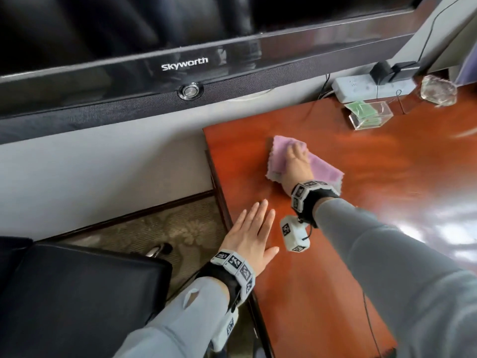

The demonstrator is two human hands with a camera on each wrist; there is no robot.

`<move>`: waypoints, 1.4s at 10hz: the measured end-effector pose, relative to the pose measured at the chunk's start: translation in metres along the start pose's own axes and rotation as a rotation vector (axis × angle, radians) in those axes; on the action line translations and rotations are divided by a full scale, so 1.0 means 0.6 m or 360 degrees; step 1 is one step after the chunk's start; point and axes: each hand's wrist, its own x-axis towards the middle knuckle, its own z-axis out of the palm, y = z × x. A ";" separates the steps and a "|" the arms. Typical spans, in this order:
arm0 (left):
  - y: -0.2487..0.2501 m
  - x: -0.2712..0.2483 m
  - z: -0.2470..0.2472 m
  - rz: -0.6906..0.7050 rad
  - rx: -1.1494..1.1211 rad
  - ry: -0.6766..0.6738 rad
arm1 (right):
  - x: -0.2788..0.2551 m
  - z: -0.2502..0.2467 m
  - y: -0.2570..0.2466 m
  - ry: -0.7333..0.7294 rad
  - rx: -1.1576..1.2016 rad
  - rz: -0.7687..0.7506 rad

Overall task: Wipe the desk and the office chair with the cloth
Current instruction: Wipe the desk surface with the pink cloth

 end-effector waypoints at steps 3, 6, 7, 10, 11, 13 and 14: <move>-0.013 0.099 -0.033 -0.0132 0.0081 0.0093 | 0.120 -0.033 -0.038 -0.0139 -0.0154 -0.0329; 0.032 0.082 -0.064 -0.0540 0.0281 -0.0440 | 0.047 0.041 -0.176 -0.0756 -0.0375 -0.1135; 0.026 0.060 -0.034 -0.0432 -0.0015 -0.0169 | 0.072 0.006 -0.108 -0.0670 -0.0216 -0.1067; 0.039 0.001 -0.004 -0.0371 -0.0028 -0.0015 | -0.055 -0.027 0.122 -0.0382 -0.0134 -0.0850; 0.070 -0.025 0.005 -0.0450 -0.0174 -0.0010 | -0.153 0.002 0.147 -0.0350 -0.0128 -0.0841; 0.116 -0.106 0.004 -0.0609 -0.0988 0.0037 | -0.385 0.075 0.151 -0.0391 -0.0023 -0.0852; 0.143 -0.147 0.011 -0.0566 -0.0791 -0.0097 | -0.517 0.116 0.144 -0.0484 0.0128 -0.0911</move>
